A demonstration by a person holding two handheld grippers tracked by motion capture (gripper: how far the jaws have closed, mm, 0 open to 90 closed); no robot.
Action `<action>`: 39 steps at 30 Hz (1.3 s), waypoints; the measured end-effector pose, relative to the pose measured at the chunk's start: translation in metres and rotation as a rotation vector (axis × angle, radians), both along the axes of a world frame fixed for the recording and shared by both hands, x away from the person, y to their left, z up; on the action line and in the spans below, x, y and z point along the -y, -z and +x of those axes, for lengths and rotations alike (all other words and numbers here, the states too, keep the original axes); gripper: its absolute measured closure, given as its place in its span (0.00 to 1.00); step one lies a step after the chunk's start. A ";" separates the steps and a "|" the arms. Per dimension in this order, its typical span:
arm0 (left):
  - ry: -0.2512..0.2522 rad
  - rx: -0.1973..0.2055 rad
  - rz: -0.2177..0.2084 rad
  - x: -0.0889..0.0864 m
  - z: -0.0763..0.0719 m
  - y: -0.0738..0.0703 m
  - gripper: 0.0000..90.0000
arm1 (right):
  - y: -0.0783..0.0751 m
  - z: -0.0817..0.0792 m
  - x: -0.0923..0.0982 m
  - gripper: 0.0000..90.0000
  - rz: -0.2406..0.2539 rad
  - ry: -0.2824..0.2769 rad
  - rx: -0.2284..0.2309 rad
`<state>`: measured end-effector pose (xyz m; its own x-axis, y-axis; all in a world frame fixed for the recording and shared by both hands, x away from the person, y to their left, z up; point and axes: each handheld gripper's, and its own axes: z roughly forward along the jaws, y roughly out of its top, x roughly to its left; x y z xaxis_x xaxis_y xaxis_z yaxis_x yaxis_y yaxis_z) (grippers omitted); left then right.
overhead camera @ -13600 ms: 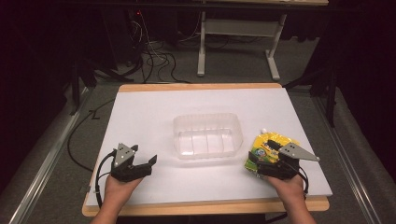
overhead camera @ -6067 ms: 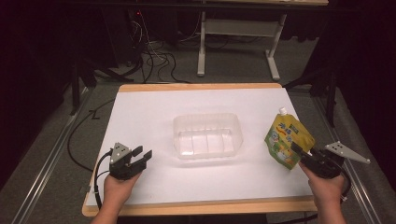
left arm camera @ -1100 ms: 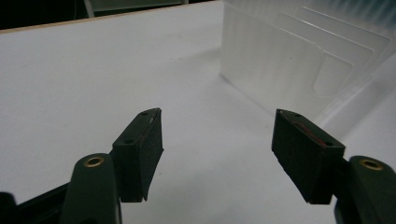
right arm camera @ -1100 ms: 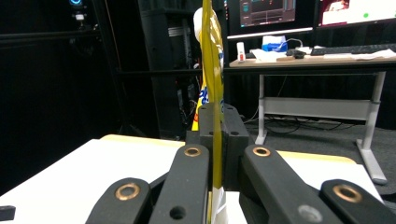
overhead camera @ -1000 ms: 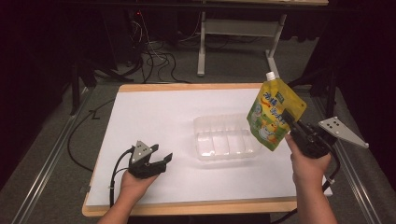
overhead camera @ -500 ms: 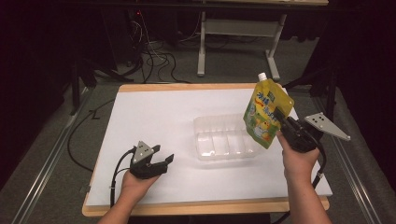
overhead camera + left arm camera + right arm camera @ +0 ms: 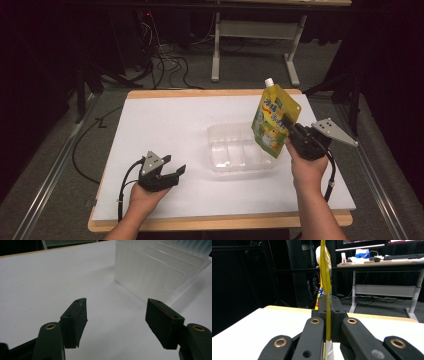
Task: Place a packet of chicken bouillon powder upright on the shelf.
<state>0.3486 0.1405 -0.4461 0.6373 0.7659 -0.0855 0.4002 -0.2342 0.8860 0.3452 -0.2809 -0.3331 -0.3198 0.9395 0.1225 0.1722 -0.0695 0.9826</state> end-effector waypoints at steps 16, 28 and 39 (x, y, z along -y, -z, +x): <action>-0.004 0.005 -0.010 -0.004 0.000 -0.003 0.38 | 0.016 0.017 -0.024 1.00 -0.013 0.006 -0.030; -0.001 -0.001 -0.009 -0.003 0.000 -0.001 0.38 | 0.023 0.023 -0.031 1.00 -0.011 -0.001 -0.032; -0.001 0.005 0.000 -0.003 -0.001 -0.002 0.38 | 0.023 0.025 -0.039 1.00 -0.012 -0.002 -0.042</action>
<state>0.3477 0.1440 -0.4445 0.6367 0.7668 -0.0819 0.3958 -0.2338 0.8881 0.3706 -0.2422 -0.3563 -0.3163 0.9405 0.1245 0.2139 -0.0572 0.9752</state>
